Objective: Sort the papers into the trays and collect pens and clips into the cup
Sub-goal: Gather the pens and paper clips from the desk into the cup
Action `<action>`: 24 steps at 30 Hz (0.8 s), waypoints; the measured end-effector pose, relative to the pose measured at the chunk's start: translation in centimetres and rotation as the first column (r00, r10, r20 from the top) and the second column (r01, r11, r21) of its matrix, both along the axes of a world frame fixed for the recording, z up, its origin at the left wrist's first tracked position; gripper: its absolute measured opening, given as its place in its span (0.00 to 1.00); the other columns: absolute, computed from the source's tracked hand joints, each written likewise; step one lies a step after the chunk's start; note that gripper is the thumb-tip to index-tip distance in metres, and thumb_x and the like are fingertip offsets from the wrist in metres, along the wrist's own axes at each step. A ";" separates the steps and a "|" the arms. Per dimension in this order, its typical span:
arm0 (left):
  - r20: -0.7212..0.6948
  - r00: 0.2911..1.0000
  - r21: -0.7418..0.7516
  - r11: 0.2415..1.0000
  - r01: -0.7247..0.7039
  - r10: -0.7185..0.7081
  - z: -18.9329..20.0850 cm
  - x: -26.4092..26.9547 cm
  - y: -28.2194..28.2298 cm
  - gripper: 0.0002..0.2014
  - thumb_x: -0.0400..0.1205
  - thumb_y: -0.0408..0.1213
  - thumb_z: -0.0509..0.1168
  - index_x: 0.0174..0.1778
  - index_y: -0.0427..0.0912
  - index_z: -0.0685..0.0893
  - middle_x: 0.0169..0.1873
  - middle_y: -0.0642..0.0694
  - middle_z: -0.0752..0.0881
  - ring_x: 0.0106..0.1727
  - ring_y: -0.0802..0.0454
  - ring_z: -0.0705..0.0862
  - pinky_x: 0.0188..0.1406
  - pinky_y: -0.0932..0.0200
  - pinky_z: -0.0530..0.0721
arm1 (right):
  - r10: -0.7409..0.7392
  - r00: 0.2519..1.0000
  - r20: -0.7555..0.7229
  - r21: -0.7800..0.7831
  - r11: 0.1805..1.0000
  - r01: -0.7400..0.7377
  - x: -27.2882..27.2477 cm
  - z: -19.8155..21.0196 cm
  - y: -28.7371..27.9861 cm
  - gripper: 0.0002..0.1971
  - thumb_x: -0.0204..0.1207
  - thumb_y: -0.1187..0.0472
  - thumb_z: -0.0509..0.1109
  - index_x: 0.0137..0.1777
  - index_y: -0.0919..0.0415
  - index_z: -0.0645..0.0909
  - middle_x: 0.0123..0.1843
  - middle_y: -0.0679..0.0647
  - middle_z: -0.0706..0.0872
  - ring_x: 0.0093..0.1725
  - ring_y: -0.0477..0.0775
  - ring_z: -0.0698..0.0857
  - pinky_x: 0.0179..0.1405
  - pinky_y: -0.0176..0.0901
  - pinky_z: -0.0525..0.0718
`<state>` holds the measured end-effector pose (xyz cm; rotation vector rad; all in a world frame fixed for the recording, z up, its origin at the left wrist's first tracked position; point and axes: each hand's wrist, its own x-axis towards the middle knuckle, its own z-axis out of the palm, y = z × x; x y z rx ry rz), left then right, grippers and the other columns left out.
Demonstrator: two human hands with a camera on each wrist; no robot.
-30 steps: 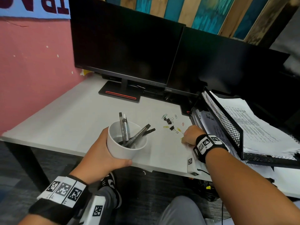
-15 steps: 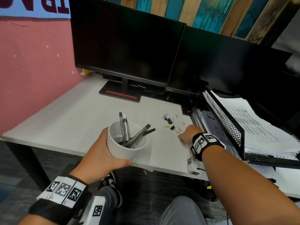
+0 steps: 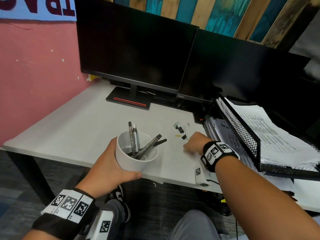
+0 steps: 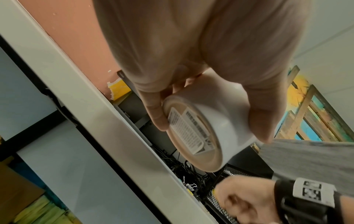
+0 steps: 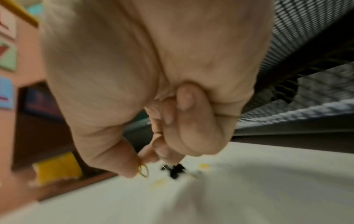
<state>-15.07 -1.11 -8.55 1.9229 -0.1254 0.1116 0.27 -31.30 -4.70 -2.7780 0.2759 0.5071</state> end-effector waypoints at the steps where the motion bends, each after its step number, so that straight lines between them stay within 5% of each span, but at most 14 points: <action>1: 0.000 1.000 0.001 1.000 0.002 -0.002 -0.1 0.0 0.0 0.48 0.61 0.35 0.91 0.71 0.64 0.73 0.61 0.74 0.84 0.61 0.73 0.85 0.50 0.78 0.81 | 0.021 0.999 0.043 0.060 0.998 -0.023 -0.1 1.0 0.6 0.12 0.78 0.58 0.74 0.38 0.59 0.74 0.33 0.53 0.76 0.28 0.51 0.74 0.26 0.38 0.72; 6: -0.007 1.000 -0.005 1.000 0.013 -0.013 -0.2 0.1 -0.4 0.47 0.61 0.36 0.91 0.71 0.64 0.73 0.61 0.74 0.84 0.62 0.72 0.85 0.50 0.75 0.82 | 0.232 0.926 0.299 0.335 0.883 -0.329 -3.0 9.2 5.9 0.11 0.78 0.62 0.75 0.36 0.61 0.79 0.30 0.53 0.75 0.27 0.51 0.72 0.25 0.42 0.74; 8: -0.008 1.000 -0.014 1.000 0.015 -0.015 -0.2 0.2 -0.7 0.48 0.60 0.36 0.91 0.72 0.64 0.74 0.62 0.73 0.85 0.62 0.71 0.86 0.53 0.71 0.82 | 0.405 0.844 0.351 0.209 0.845 -0.492 -5.1 11.9 8.5 0.09 0.76 0.61 0.77 0.39 0.66 0.83 0.31 0.53 0.81 0.27 0.48 0.77 0.26 0.41 0.79; 11: -0.008 1.000 -0.037 0.999 0.020 -0.020 -0.3 0.4 -0.9 0.50 0.60 0.36 0.91 0.75 0.64 0.73 0.64 0.70 0.86 0.64 0.69 0.86 0.58 0.63 0.82 | 0.637 0.714 0.290 -0.010 0.748 -0.664 -8.5 13.7 12.2 0.05 0.73 0.59 0.78 0.40 0.60 0.87 0.38 0.51 0.90 0.35 0.47 0.86 0.35 0.43 0.87; 15: -0.007 0.999 -0.047 0.998 0.038 -0.039 0.0 0.3 -1.2 0.50 0.61 0.34 0.91 0.75 0.63 0.72 0.64 0.74 0.84 0.64 0.72 0.85 0.56 0.66 0.81 | 0.757 0.605 0.247 -0.094 0.640 -0.763 -10.3 12.7 14.1 0.04 0.73 0.58 0.78 0.46 0.54 0.90 0.41 0.43 0.88 0.42 0.42 0.87 0.45 0.43 0.91; 19: -0.004 0.999 -0.044 0.998 0.032 -0.033 -0.1 0.2 -0.8 0.50 0.60 0.35 0.91 0.74 0.64 0.72 0.64 0.73 0.84 0.64 0.71 0.85 0.55 0.68 0.81 | 0.605 0.692 0.393 0.194 0.681 -0.706 -9.2 12.9 13.2 0.07 0.76 0.64 0.78 0.51 0.53 0.92 0.39 0.38 0.91 0.39 0.32 0.89 0.41 0.25 0.86; 22: 0.000 1.000 -0.036 0.999 0.015 -0.016 -0.1 0.2 -0.5 0.49 0.60 0.37 0.91 0.73 0.64 0.73 0.62 0.71 0.86 0.63 0.70 0.86 0.53 0.70 0.82 | 0.318 0.762 0.565 0.397 0.704 -0.588 -6.5 12.8 11.1 0.05 0.77 0.68 0.78 0.48 0.58 0.94 0.41 0.46 0.94 0.44 0.43 0.94 0.47 0.32 0.90; 24: 0.004 1.000 -0.035 0.999 0.010 -0.010 0.0 0.1 -0.3 0.48 0.60 0.36 0.91 0.71 0.65 0.74 0.62 0.72 0.85 0.62 0.70 0.86 0.51 0.72 0.82 | 0.096 0.798 0.595 0.479 0.754 -0.448 -3.6 11.4 8.7 0.06 0.79 0.70 0.74 0.46 0.63 0.93 0.44 0.58 0.95 0.46 0.55 0.96 0.50 0.48 0.95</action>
